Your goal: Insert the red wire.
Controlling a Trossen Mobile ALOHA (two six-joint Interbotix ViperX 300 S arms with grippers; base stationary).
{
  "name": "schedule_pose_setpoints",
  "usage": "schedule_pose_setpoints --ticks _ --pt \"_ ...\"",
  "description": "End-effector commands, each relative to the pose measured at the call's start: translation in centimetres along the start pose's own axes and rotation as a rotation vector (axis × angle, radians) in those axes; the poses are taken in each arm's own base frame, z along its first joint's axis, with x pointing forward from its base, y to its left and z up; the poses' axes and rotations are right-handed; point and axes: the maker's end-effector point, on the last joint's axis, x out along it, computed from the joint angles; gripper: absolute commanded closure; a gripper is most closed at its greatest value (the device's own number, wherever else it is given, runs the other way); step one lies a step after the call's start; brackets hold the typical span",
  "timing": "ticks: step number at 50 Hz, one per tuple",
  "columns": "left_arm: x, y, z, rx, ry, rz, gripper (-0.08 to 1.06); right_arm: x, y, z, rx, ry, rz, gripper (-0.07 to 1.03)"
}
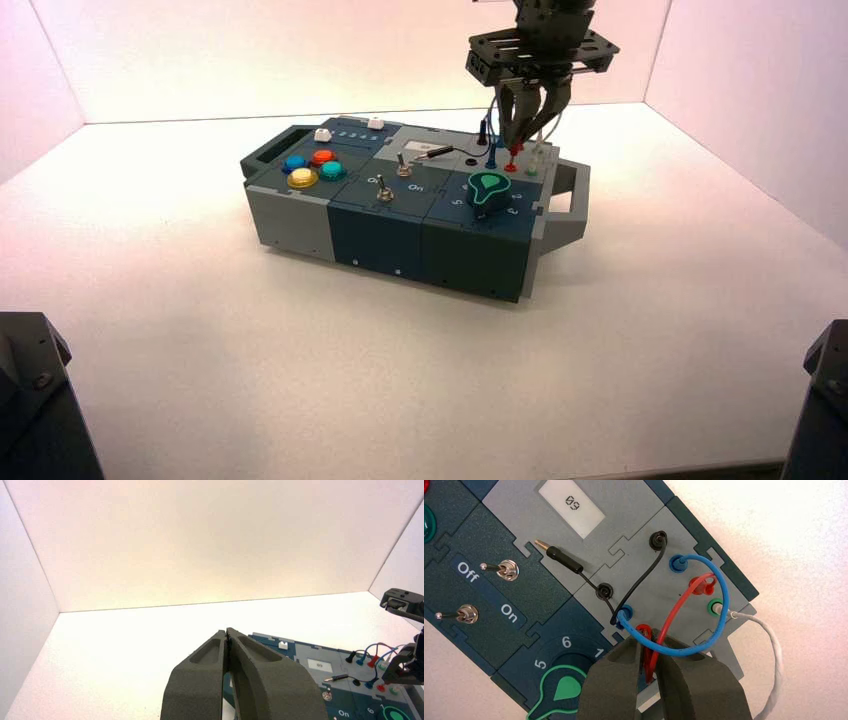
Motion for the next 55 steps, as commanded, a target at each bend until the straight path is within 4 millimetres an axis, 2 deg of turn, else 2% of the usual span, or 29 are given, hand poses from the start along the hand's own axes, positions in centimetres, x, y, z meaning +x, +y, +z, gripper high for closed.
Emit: schedule_pose_setpoints --ticks 1,55 --pt "0.0 -0.1 0.7 -0.001 -0.018 -0.002 1.01 -0.8 0.1 0.8 -0.001 -0.031 0.003 0.99" --pt "-0.1 -0.1 0.8 -0.001 -0.023 -0.002 1.01 -2.4 0.2 1.5 -0.001 -0.064 0.004 0.99"
